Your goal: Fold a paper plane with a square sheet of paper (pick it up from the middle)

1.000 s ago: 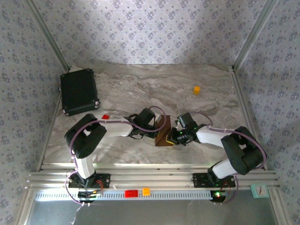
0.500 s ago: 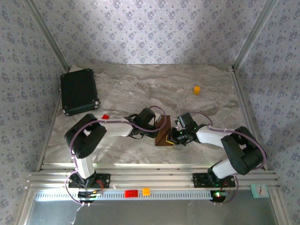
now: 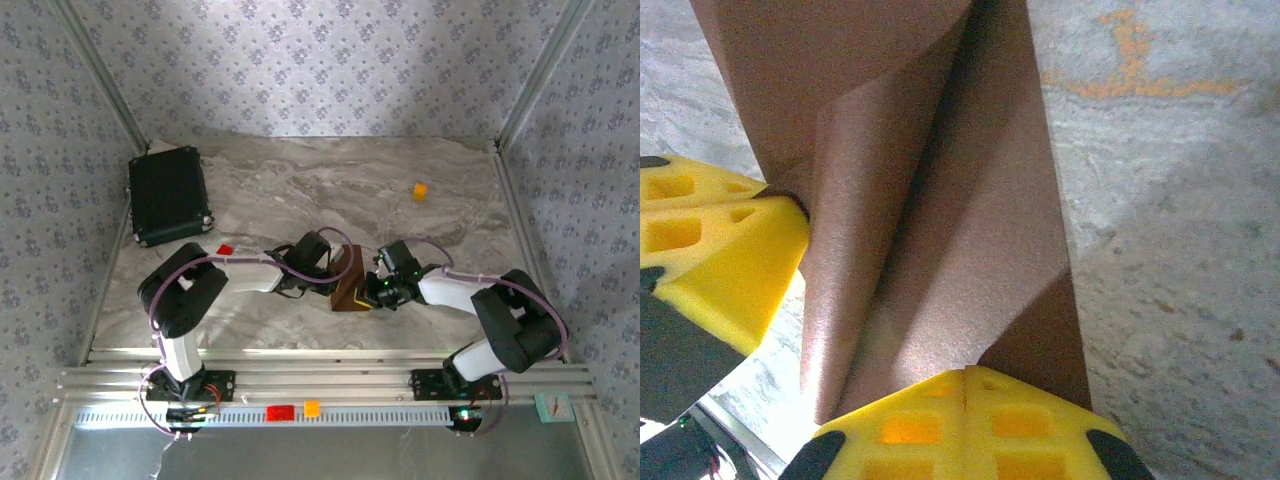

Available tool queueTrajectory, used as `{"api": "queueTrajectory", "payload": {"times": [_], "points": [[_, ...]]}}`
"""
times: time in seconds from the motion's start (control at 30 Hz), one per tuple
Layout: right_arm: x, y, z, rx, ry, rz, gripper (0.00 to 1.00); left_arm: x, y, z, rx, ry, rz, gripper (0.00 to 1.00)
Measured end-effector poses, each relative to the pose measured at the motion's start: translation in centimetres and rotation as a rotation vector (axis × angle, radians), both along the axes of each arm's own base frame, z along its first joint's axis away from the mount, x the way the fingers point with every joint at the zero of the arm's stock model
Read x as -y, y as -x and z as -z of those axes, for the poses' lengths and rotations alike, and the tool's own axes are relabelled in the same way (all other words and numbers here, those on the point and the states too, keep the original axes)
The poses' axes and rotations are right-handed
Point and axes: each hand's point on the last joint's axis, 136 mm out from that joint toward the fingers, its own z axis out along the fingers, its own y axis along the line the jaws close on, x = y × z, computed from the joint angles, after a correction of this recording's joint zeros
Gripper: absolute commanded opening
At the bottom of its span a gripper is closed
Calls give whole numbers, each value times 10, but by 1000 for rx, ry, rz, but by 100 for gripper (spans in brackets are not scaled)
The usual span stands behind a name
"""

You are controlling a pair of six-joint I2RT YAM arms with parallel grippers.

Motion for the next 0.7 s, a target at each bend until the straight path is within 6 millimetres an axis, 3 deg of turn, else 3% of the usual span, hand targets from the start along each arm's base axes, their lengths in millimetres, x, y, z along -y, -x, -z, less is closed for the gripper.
{"api": "queueTrajectory", "payload": {"times": [0.5, 0.7], "points": [[0, -1, -1, 2, -6, 2, 5, 0, 0, 0, -4, 3, -6, 0], [-1, -20, -28, 56, -99, 60, 1, 0, 0, 1, 0, 7, -7, 0]]}}
